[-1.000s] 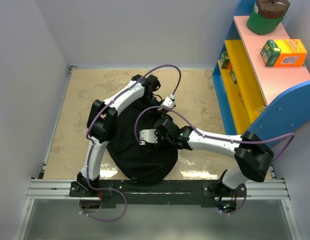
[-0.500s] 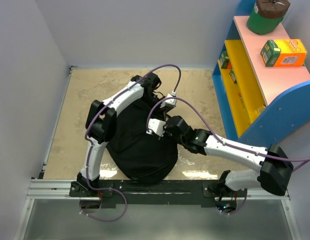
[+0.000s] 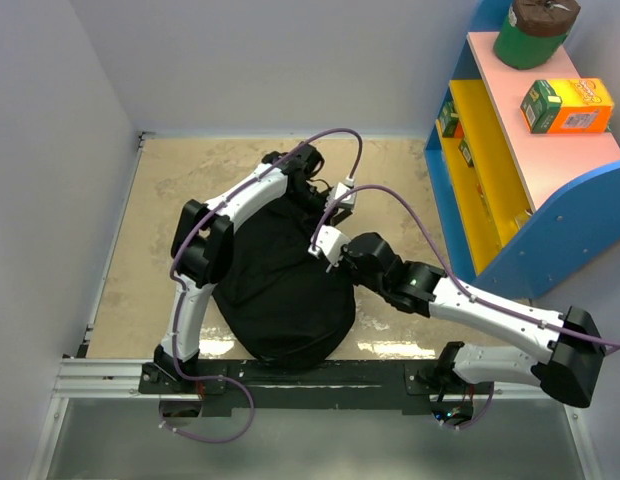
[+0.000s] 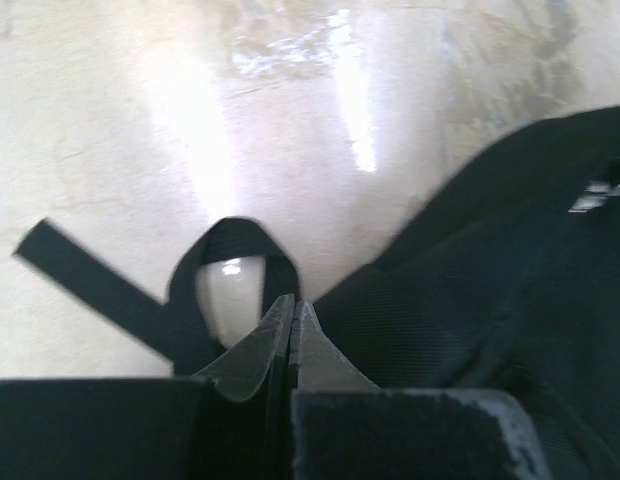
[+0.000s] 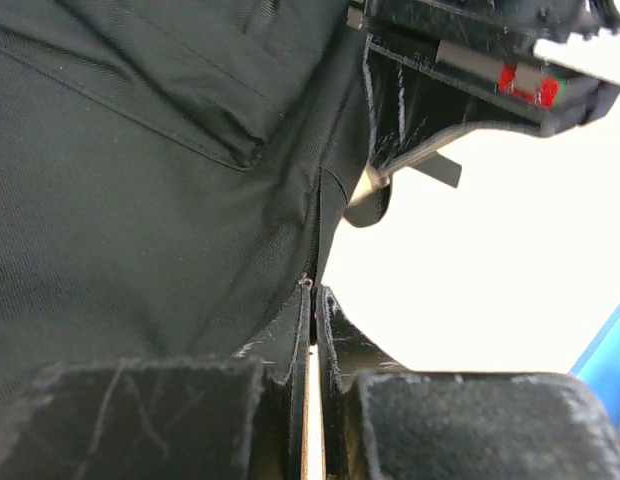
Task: Pack the student bag
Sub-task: Zip the student bag at the center of the board.
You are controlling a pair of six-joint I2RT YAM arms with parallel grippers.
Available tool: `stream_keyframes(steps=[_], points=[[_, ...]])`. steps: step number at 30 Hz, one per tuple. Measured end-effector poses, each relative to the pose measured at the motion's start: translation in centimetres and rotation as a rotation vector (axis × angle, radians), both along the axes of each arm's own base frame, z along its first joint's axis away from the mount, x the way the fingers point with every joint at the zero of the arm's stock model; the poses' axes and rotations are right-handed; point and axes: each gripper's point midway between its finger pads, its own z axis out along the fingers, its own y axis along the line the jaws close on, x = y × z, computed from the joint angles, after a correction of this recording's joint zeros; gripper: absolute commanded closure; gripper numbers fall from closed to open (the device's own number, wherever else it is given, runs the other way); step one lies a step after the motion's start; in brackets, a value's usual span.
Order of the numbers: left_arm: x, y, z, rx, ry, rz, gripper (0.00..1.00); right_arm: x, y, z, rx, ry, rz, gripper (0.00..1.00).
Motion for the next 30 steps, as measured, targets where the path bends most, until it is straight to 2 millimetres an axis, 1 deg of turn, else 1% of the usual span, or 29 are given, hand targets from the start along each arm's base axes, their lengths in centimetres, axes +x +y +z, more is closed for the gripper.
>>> stream_keyframes(steps=[4, 7, 9, 10, 11, 13, 14, 16, 17, 18, 20, 22, 24, 26, 28, 30], points=[[2.3, 0.2, -0.2, 0.020, -0.025, 0.099, 1.00, -0.5, -0.6, 0.2, 0.045, 0.027, -0.044, 1.00], [5.1, 1.0, -0.1, 0.015, -0.031, 0.207, 1.00, -0.7, -0.9, 0.0, 0.064, 0.050, -0.080, 1.00], [7.1, 2.2, 0.0, 0.010, -0.033, 0.288, 0.98, -0.6, -1.0, 0.0, 0.074, 0.054, -0.101, 1.00], [7.8, 2.7, 0.2, 0.005, -0.028, 0.315, 0.90, -0.5, -1.0, 0.1, 0.079, 0.050, -0.114, 1.00], [8.3, 3.3, 0.3, 0.001, -0.024, 0.334, 0.67, -0.2, -1.1, 0.0, 0.080, 0.045, -0.131, 1.00], [8.7, 4.3, 0.8, -0.019, -0.018, 0.335, 0.48, 0.3, -1.0, -0.4, 0.074, 0.040, -0.154, 1.00], [8.4, 4.4, 1.1, -0.032, -0.005, 0.317, 0.33, 0.6, -0.9, -1.0, 0.064, 0.043, -0.166, 1.00], [6.7, 4.3, 1.7, -0.055, 0.020, 0.250, 0.27, 1.0, -0.6, -1.7, 0.052, 0.046, -0.181, 1.00], [5.5, 4.1, 2.0, -0.068, 0.032, 0.208, 0.22, 1.1, -0.5, -1.9, 0.052, 0.050, -0.184, 1.00], [4.4, 3.8, 2.3, -0.076, 0.044, 0.176, 0.20, 1.1, -0.4, -2.0, 0.057, 0.051, -0.186, 1.00], [1.5, 2.7, 2.8, -0.098, 0.053, 0.069, 0.15, 1.2, -0.1, -1.4, 0.087, 0.042, -0.189, 1.00], [-1.0, 1.6, 3.0, -0.115, 0.069, -0.024, 0.09, 1.2, 0.0, -0.7, 0.123, 0.030, -0.191, 1.00], [-2.9, 0.5, 3.1, -0.133, 0.093, -0.103, 0.07, 1.1, -0.1, -0.2, 0.149, 0.025, -0.194, 1.00], [-4.2, -0.3, 3.1, -0.162, 0.113, -0.157, 0.05, 0.8, -0.4, 0.0, 0.165, 0.024, -0.197, 1.00], [-4.8, -0.4, 3.0, -0.183, 0.127, -0.185, 0.05, 0.7, -0.6, 0.1, 0.176, 0.024, -0.199, 1.00], [-4.9, -0.3, 2.8, -0.199, 0.132, -0.200, 0.07, 0.5, -0.8, 0.2, 0.187, 0.023, -0.201, 1.00]])
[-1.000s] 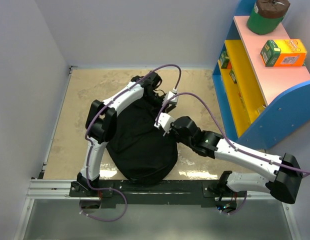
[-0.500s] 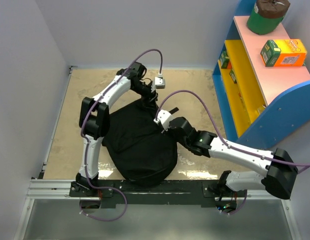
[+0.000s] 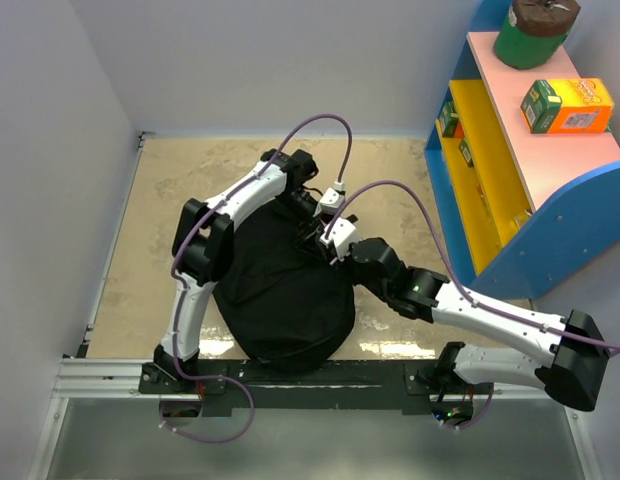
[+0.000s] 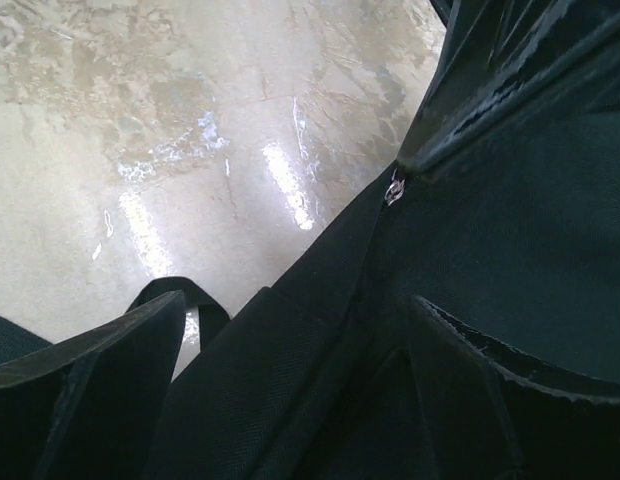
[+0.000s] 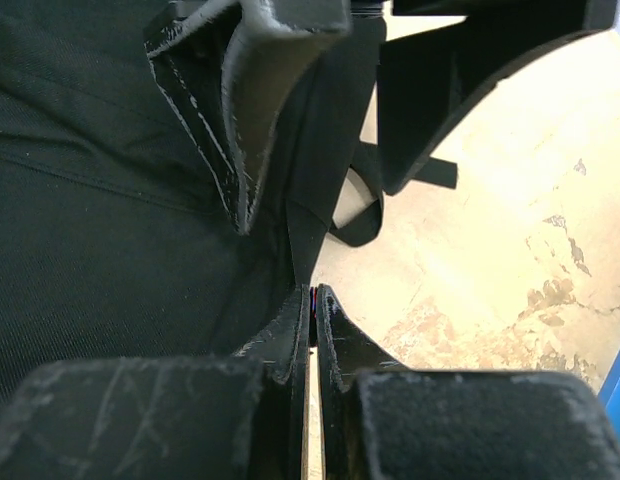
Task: Pack the student bag
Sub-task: Zip the student bag at the center of the board.
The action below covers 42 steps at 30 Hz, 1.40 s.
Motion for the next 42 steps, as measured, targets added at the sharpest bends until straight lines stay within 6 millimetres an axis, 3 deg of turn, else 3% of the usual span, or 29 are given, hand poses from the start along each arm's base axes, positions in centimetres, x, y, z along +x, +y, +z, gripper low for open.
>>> stream_keyframes(steps=[6, 9, 10, 12, 15, 21, 25, 33, 42], points=[[-0.3, 0.0, -1.9, 0.005, 0.023, -0.029, 0.32, -0.3, -0.2, 0.2, 0.020, -0.004, 0.000, 1.00], [-0.5, -0.3, -2.8, 0.014, 0.046, -0.036, 0.52, -0.4, -0.4, -0.1, 0.019, -0.003, 0.002, 1.00], [-0.6, -0.4, -3.0, 0.017, 0.051, -0.040, 0.64, -0.4, -0.4, -0.2, 0.017, -0.001, 0.002, 1.00], [-0.8, -0.6, -3.1, 0.024, 0.061, -0.045, 0.73, -0.5, -0.5, -0.5, 0.013, 0.001, 0.003, 1.00], [-0.9, -1.0, -2.9, 0.028, 0.060, -0.054, 1.00, -0.7, -0.7, -0.4, 0.017, -0.003, 0.004, 1.00], [0.3, -2.1, -2.6, 0.038, 0.041, -0.019, 1.00, -0.4, -1.1, 0.0, 0.018, -0.026, -0.014, 1.00], [2.2, -2.1, -2.8, 0.047, 0.021, 0.042, 1.00, 0.3, -1.5, -0.5, -0.015, -0.037, -0.051, 1.00], [7.4, 0.7, -3.3, 0.055, -0.045, 0.170, 1.00, 1.4, -3.0, -0.7, -0.042, -0.051, -0.125, 1.00], [7.7, 1.7, -4.1, 0.104, -0.057, 0.186, 1.00, 2.5, -4.5, -1.1, -0.046, -0.036, -0.184, 1.00]])
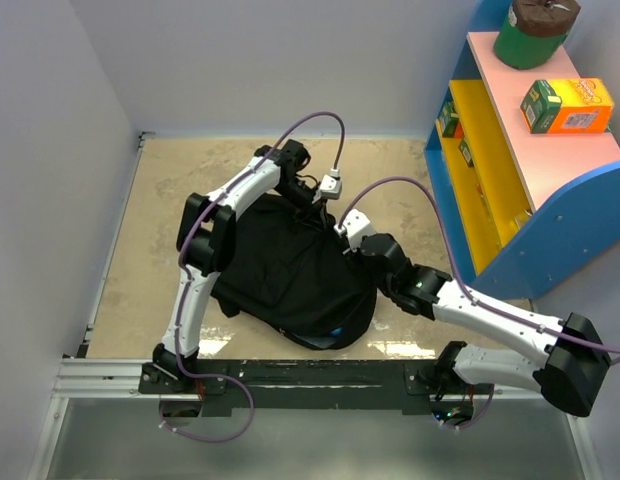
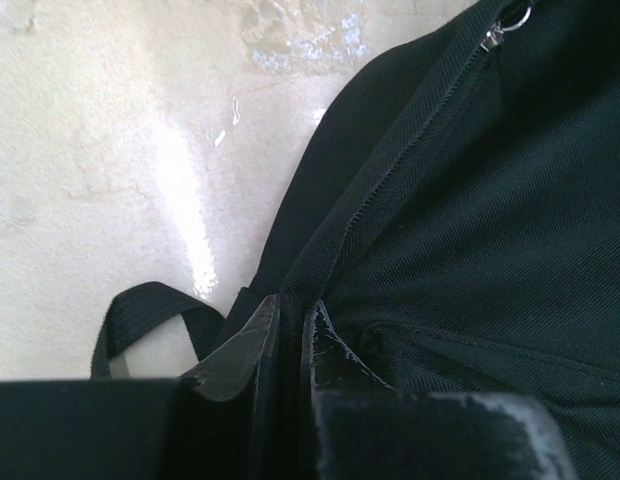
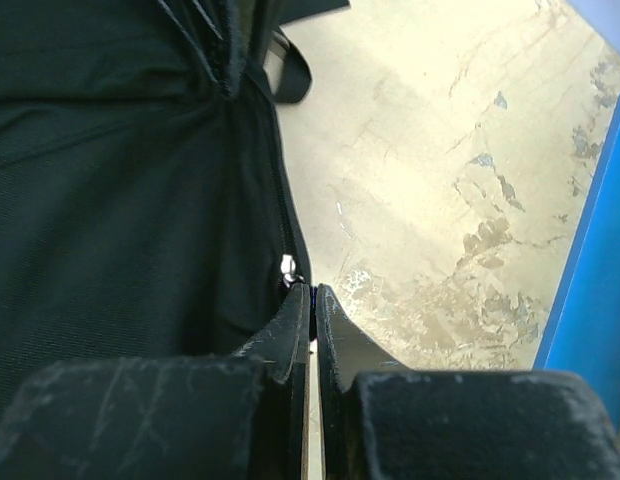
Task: Pack the student bag
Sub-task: Zip the student bag at the center of the board.
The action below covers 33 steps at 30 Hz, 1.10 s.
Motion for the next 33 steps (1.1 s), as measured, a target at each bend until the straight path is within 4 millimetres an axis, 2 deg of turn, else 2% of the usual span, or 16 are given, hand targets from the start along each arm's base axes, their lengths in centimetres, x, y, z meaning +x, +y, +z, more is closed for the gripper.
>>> stream_keyframes(steps=[3, 4, 8, 10, 11, 15, 19, 22, 25, 27, 30, 33], points=[[0.1, 0.9, -0.5, 0.013, 0.016, 0.018, 1.00, 0.3, 0.0, -0.3, 0.000, 0.011, -0.008, 1.00], [0.2, 1.4, -0.5, 0.017, 0.023, 0.028, 0.97, 0.4, 0.2, -0.3, 0.002, 0.015, -0.005, 1.00], [0.4, 4.3, -0.1, 0.050, 0.060, 0.080, 0.66, 1.4, 1.9, -0.5, 0.019, 0.020, 0.017, 1.00], [0.4, 6.2, 0.4, 0.077, 0.069, 0.106, 0.58, 2.1, 2.9, -0.8, 0.023, 0.023, 0.024, 1.00], [0.3, 7.0, 0.6, 0.088, 0.069, 0.117, 0.50, 2.4, 3.3, -1.0, 0.024, 0.024, 0.026, 1.00], [-0.6, 9.4, 3.4, 0.090, 0.043, 0.154, 0.38, 3.5, 4.2, -1.5, 0.023, 0.026, 0.021, 1.00], [-1.1, 7.6, 6.5, 0.033, -0.040, 0.120, 0.33, 4.3, 4.8, -0.5, 0.056, 0.003, 0.020, 1.00], [-1.9, 4.7, 6.4, 0.010, -0.047, 0.054, 0.33, 4.6, 5.2, 0.1, 0.087, -0.012, 0.028, 1.00], [-1.7, 1.9, 4.5, 0.001, -0.035, -0.002, 0.37, 4.7, 5.4, 0.4, 0.108, -0.020, 0.030, 1.00], [-1.5, 0.9, 2.9, 0.009, -0.015, -0.019, 0.40, 4.8, 5.6, 0.5, 0.118, -0.021, 0.035, 1.00], [-1.3, 0.5, 0.6, 0.027, 0.024, -0.018, 0.44, 4.7, 5.8, 0.6, 0.129, -0.019, 0.042, 1.00], [-1.2, 0.6, 0.1, 0.031, 0.046, -0.005, 0.59, 4.7, 5.9, 0.6, 0.133, -0.017, 0.042, 1.00]])
